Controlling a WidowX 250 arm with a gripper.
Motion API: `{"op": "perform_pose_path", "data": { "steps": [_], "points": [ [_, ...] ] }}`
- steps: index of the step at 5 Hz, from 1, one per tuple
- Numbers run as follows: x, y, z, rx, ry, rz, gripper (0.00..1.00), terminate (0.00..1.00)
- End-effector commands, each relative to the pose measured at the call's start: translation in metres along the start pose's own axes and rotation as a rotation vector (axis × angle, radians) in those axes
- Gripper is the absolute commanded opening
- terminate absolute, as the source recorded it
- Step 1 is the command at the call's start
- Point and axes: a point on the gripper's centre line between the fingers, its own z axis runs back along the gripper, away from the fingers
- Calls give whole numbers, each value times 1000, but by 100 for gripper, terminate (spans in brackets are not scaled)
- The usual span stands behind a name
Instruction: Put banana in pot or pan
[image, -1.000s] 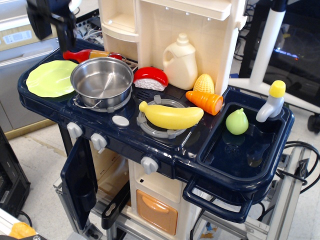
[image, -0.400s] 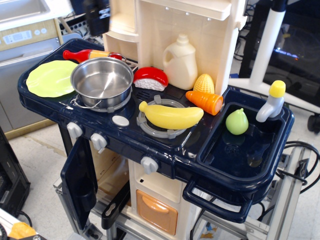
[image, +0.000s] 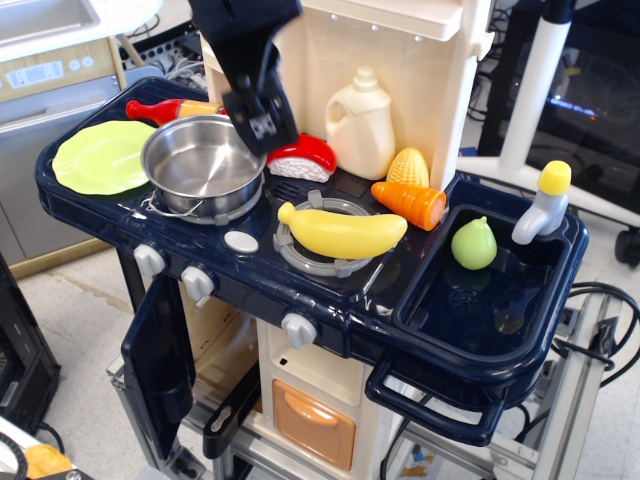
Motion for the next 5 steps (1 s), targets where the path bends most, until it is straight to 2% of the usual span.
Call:
{"op": "perform_pose_path", "data": {
  "steps": [1,2,3,5],
  "points": [
    [0,3,-31,-8,-59,-137,100,0],
    [10,7,-51,-10,-86,-188,100,0],
    [16,-1,-86,11,-151,-167,100,0],
    [10,-4,-121,2,-138,-121,100,0]
  ]
}}
